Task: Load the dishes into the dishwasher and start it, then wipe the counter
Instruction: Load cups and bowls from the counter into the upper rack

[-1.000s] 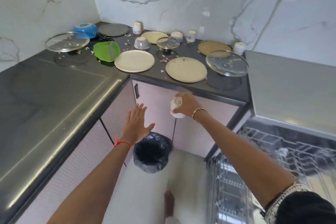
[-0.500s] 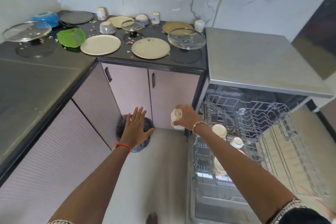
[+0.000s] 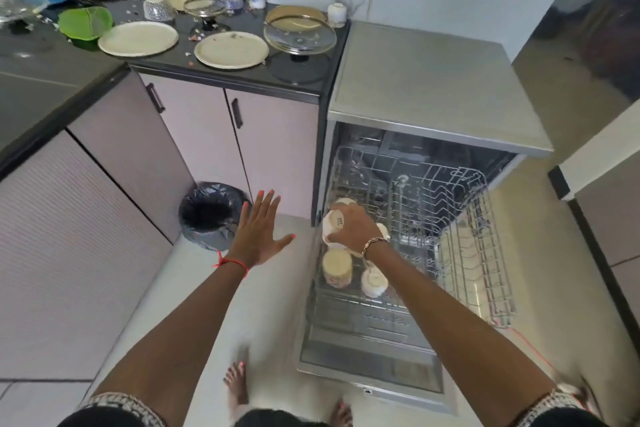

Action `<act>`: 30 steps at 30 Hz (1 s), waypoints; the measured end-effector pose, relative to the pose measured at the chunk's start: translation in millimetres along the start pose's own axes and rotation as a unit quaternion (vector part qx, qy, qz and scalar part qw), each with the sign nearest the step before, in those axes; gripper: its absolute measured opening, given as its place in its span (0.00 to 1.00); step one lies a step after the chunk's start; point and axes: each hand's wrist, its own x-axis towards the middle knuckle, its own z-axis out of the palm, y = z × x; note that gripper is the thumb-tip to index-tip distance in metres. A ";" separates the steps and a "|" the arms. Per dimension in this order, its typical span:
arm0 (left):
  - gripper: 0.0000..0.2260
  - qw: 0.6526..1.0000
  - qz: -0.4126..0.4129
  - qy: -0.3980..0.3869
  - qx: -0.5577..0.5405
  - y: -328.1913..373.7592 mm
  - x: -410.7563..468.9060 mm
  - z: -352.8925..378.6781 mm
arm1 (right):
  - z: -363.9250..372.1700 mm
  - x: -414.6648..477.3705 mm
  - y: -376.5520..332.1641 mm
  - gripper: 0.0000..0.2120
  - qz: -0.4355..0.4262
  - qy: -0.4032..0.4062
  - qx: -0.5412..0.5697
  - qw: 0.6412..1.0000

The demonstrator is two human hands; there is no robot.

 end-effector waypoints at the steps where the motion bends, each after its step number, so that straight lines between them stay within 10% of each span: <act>1: 0.38 1.000 0.001 -0.006 0.003 11.2 -2.3 3.0 | -2.9 -6.2 11.2 0.31 0.002 -0.004 -0.005 1.000; 30: 0.44 0.991 0.059 -0.122 0.015 69.4 122.3 118.0 | -24.9 103.6 188.9 0.32 0.135 0.035 0.049 0.989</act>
